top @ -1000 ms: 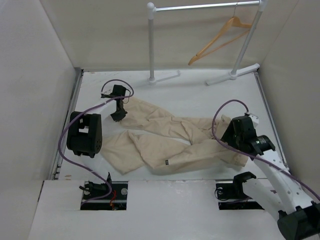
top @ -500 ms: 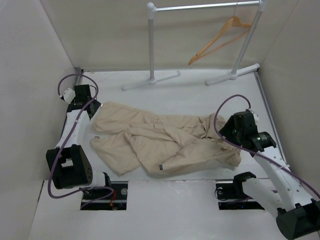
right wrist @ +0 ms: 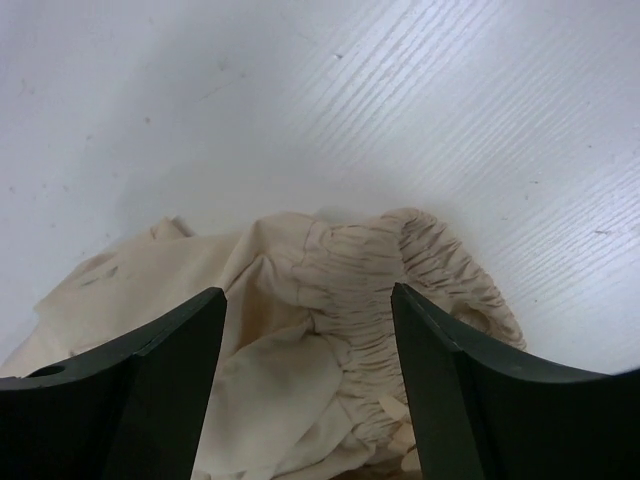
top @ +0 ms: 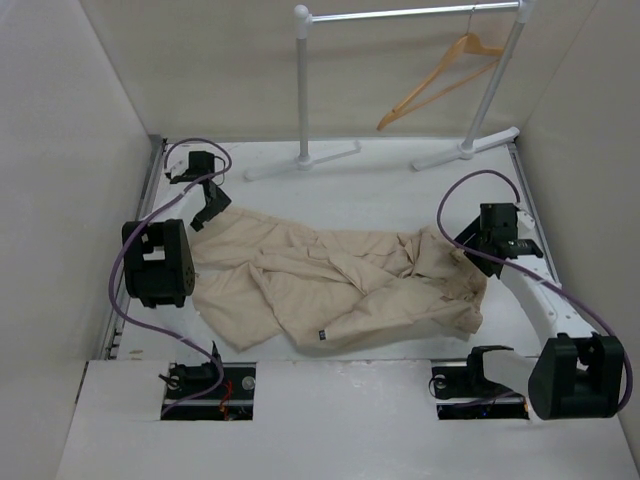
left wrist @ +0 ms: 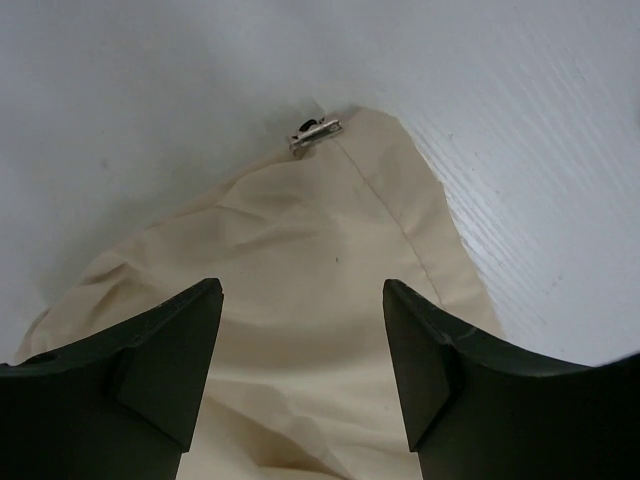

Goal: Place the trousers on the hanger
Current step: Flatten out the trousers at the center of the board.

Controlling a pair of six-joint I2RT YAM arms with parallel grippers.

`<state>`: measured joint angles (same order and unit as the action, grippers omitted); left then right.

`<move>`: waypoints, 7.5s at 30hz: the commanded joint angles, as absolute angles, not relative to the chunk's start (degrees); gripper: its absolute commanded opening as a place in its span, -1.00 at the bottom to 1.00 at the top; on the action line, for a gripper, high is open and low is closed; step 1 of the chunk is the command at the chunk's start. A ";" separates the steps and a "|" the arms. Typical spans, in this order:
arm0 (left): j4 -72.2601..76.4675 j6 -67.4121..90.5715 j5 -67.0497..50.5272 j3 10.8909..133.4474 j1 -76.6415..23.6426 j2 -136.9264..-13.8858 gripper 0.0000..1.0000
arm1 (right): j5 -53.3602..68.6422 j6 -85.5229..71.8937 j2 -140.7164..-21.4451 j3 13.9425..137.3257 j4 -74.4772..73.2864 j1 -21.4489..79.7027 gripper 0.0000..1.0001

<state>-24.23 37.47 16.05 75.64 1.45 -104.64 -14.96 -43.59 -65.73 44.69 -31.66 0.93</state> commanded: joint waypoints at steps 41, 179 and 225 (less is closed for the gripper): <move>-27.95 35.94 23.64 95.36 5.92 -116.38 -0.96 | -9.94 -49.22 -67.75 49.92 -14.42 -14.45 -0.89; -28.13 40.54 19.16 54.20 8.14 -76.69 -0.04 | -1.24 -51.50 -40.70 29.45 -26.91 30.27 -0.73; -27.06 37.78 27.60 78.83 15.87 -101.95 -0.53 | -10.01 -52.64 -36.82 31.73 -39.47 -4.42 -0.54</move>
<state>-25.52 36.12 26.68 75.99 16.32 -101.12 -7.60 -52.31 -35.62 28.93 -38.68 -0.73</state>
